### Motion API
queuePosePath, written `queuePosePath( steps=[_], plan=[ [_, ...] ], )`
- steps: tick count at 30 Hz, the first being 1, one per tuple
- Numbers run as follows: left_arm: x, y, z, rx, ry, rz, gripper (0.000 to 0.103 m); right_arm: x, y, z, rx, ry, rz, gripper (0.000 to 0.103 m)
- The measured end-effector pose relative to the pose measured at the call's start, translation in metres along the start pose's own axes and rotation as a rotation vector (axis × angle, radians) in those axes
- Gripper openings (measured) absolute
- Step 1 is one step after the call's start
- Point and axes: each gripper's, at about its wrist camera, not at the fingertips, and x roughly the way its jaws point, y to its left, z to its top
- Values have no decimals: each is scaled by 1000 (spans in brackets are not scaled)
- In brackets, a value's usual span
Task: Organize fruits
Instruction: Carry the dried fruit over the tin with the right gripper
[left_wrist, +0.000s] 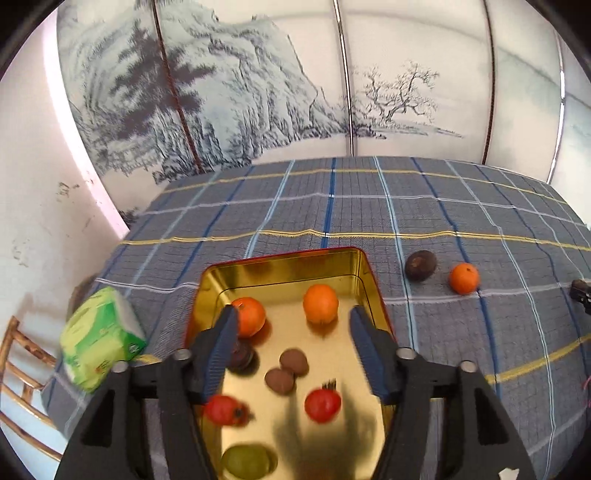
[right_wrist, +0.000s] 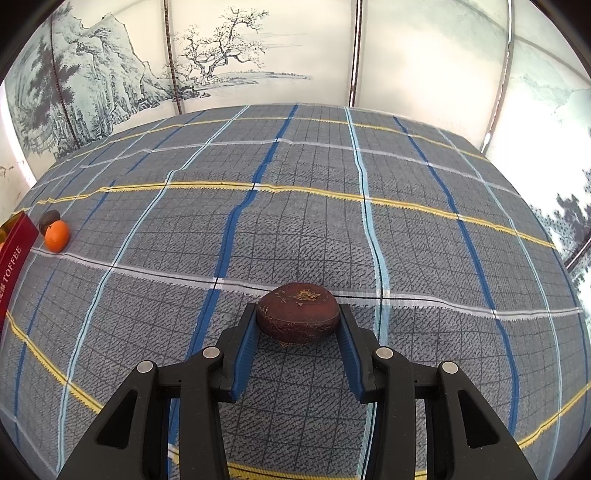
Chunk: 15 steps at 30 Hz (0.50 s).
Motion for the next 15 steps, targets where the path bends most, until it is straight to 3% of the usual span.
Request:
queuePosePath(
  steps=[4, 15],
  plan=[
    [-32, -3, -14, 20, -49, 18, 72, -9, 4, -5, 13, 10, 47, 43],
    [-68, 1, -48, 0, -37, -5, 77, -65, 48, -28, 2, -42, 174, 43]
  ],
)
